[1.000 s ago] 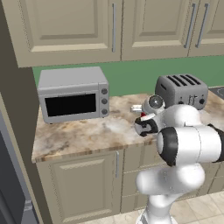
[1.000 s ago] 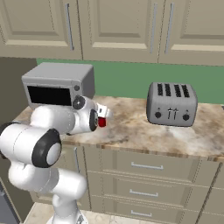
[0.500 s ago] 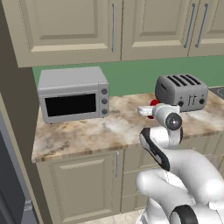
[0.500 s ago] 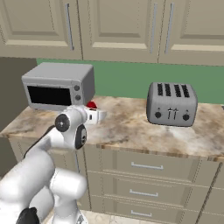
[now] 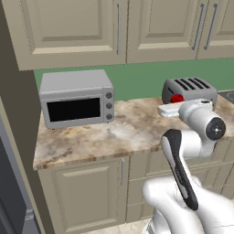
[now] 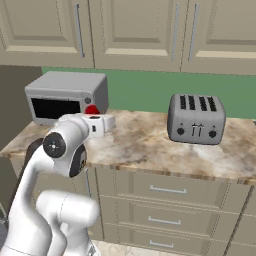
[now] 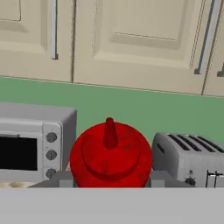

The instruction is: Place the mustard and ketchup from the counter to the top shelf of the fridge. If the existing items in the fridge are on the top shelf, move them to other shelves.

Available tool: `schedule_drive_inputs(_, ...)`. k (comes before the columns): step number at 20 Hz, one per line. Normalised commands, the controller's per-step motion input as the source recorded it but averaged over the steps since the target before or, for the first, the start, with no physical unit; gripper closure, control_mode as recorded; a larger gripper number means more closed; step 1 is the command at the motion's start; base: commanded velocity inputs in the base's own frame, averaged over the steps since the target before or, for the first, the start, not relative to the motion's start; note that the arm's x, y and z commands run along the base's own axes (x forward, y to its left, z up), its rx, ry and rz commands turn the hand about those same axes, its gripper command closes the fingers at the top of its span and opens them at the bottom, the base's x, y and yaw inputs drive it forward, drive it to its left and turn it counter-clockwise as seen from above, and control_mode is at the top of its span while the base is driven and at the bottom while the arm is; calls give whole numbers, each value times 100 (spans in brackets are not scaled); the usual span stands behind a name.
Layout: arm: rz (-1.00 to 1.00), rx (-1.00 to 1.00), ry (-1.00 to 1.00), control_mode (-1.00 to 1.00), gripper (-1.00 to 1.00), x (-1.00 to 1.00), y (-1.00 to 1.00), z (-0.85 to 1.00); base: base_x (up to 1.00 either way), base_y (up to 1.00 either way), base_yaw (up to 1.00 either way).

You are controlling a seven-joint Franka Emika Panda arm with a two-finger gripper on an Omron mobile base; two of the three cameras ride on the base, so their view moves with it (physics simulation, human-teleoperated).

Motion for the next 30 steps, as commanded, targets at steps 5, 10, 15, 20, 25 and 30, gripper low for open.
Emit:
schedule_drive_inputs(5,7,-7,2,-100,100,-100,0,100,0,0,0)
schedule_drive_inputs(10,1,-2,12,-100,100,-81,7,77,0,0,0)
schedule_drive_inputs(15,0,0,2,-100,100,-28,21,12,0,0,0)
schedule_drive_inputs(20,0,1,0,-100,100,-1,6,0,0,0,0)
schedule_drive_inputs(25,0,0,0,-100,100,-20,12,0,0,0,0)
schedule_drive_inputs(30,-3,0,0,-100,100,-30,20,0,0,0,0)
